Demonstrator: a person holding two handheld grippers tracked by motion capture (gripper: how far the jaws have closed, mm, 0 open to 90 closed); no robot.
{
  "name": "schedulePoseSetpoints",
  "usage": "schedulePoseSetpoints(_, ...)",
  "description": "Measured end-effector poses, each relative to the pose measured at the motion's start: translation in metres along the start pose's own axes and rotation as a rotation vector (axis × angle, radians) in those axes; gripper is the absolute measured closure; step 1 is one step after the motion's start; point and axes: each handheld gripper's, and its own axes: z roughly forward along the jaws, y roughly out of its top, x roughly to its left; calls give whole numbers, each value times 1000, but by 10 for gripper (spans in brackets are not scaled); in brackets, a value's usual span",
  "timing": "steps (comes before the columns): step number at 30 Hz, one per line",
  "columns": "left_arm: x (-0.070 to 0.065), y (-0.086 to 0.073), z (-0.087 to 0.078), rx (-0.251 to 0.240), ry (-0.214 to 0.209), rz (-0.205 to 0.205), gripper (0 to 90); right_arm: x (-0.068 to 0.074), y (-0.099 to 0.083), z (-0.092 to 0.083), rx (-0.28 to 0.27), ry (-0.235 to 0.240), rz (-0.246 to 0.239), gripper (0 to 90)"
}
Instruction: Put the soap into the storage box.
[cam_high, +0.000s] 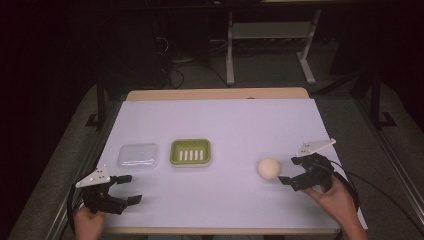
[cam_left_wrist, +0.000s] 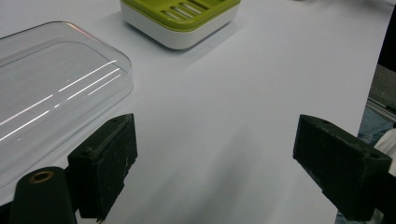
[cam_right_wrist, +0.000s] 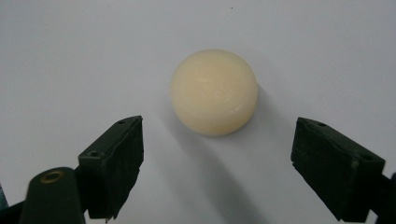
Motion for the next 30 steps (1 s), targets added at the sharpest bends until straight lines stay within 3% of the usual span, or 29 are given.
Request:
schedulePoseSetpoints(12,0,0,0,3,0,1,129,1,24,15,75,2,-51,162)
schedulePoseSetpoints(16,1,1,-1,5,3,21,129,1,33,22,106,3,-55,160)
schedulePoseSetpoints(17,0,0,-1,-3,2,7,129,0,37,27,128,10,-56,158)
schedulePoseSetpoints(24,0,1,-1,-2,-1,5,129,0,48,37,176,28,-68,157)
schedulePoseSetpoints(30,1,0,-1,4,-2,1,129,-3,49,47,213,28,-57,158)
